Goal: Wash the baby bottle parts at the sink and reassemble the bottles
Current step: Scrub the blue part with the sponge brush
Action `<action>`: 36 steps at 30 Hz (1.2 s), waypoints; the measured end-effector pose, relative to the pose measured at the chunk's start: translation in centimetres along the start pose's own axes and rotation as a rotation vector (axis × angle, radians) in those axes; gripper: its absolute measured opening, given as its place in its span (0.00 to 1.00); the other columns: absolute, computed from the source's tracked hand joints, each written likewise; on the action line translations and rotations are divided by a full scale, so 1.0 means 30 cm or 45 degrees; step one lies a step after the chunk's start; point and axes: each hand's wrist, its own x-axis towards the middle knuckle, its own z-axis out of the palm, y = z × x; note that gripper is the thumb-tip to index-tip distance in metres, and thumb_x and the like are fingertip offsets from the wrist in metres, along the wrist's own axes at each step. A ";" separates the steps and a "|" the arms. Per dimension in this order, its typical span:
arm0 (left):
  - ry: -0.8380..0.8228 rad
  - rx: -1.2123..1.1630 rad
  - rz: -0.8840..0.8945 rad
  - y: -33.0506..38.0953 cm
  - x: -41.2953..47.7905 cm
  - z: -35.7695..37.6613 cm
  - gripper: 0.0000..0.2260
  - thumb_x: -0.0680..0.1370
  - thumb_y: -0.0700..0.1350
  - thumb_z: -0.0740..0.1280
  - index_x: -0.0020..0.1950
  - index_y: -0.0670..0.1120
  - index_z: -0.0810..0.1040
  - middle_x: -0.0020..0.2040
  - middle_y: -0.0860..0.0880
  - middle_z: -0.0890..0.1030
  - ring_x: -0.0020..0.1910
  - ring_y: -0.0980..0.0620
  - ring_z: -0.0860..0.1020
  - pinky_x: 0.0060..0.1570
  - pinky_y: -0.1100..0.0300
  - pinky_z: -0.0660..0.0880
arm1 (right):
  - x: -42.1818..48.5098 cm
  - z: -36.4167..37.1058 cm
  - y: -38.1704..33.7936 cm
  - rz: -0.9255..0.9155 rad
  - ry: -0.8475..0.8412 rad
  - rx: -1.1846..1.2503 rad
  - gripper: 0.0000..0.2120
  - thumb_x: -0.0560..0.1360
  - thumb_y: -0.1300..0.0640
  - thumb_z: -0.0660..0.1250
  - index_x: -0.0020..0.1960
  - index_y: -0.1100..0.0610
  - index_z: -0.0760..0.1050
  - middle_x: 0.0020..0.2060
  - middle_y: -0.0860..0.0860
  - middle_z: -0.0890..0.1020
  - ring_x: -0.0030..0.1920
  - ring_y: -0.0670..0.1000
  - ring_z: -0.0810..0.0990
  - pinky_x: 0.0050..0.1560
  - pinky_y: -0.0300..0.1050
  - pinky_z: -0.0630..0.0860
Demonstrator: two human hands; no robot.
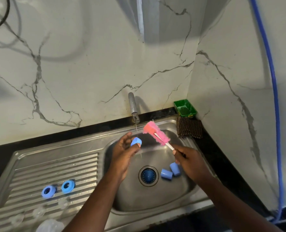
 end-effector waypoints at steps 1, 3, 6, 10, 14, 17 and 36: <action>0.010 0.148 0.073 -0.001 0.006 -0.014 0.26 0.74 0.30 0.72 0.69 0.45 0.74 0.56 0.43 0.84 0.55 0.47 0.83 0.54 0.57 0.81 | 0.002 -0.003 -0.002 -0.014 -0.023 -0.015 0.12 0.78 0.58 0.68 0.55 0.43 0.82 0.29 0.44 0.79 0.32 0.42 0.77 0.40 0.44 0.76; 0.008 0.337 0.147 0.002 0.018 -0.039 0.30 0.70 0.31 0.77 0.69 0.48 0.74 0.54 0.47 0.85 0.53 0.50 0.84 0.52 0.57 0.80 | 0.004 -0.005 -0.019 -0.046 -0.071 -0.073 0.13 0.76 0.56 0.71 0.53 0.38 0.80 0.34 0.45 0.83 0.36 0.46 0.82 0.43 0.49 0.79; -0.027 0.440 0.197 0.013 0.034 -0.064 0.31 0.66 0.33 0.80 0.65 0.49 0.76 0.54 0.48 0.86 0.52 0.49 0.84 0.55 0.50 0.80 | 0.007 -0.010 -0.057 -0.075 -0.141 -0.096 0.21 0.75 0.58 0.72 0.48 0.30 0.73 0.35 0.45 0.83 0.34 0.50 0.83 0.40 0.51 0.81; -0.124 0.555 0.285 0.036 0.031 -0.074 0.28 0.66 0.35 0.81 0.62 0.48 0.77 0.55 0.50 0.85 0.54 0.50 0.84 0.56 0.51 0.80 | 0.007 -0.017 -0.086 -0.181 -0.245 -0.112 0.16 0.77 0.59 0.70 0.49 0.36 0.73 0.31 0.43 0.82 0.33 0.49 0.82 0.39 0.49 0.79; -0.117 0.608 0.323 0.040 0.028 -0.088 0.27 0.65 0.39 0.82 0.60 0.49 0.78 0.55 0.51 0.85 0.54 0.53 0.83 0.53 0.57 0.80 | 0.019 -0.026 -0.085 -0.231 -0.348 -0.196 0.13 0.77 0.60 0.70 0.53 0.42 0.76 0.32 0.43 0.82 0.32 0.44 0.81 0.38 0.45 0.79; -0.089 0.567 0.293 0.039 0.021 -0.111 0.22 0.67 0.36 0.80 0.58 0.45 0.79 0.54 0.50 0.84 0.52 0.53 0.83 0.49 0.57 0.82 | 0.035 -0.051 -0.092 -0.351 -0.344 -0.498 0.15 0.77 0.53 0.68 0.61 0.40 0.74 0.37 0.43 0.84 0.39 0.47 0.83 0.43 0.49 0.79; -0.301 0.496 0.176 0.066 0.031 -0.193 0.13 0.79 0.47 0.69 0.61 0.45 0.82 0.54 0.46 0.85 0.51 0.46 0.84 0.46 0.56 0.83 | 0.095 -0.049 -0.233 -1.043 -0.262 -1.043 0.18 0.73 0.46 0.63 0.61 0.46 0.75 0.44 0.46 0.81 0.37 0.55 0.82 0.25 0.48 0.75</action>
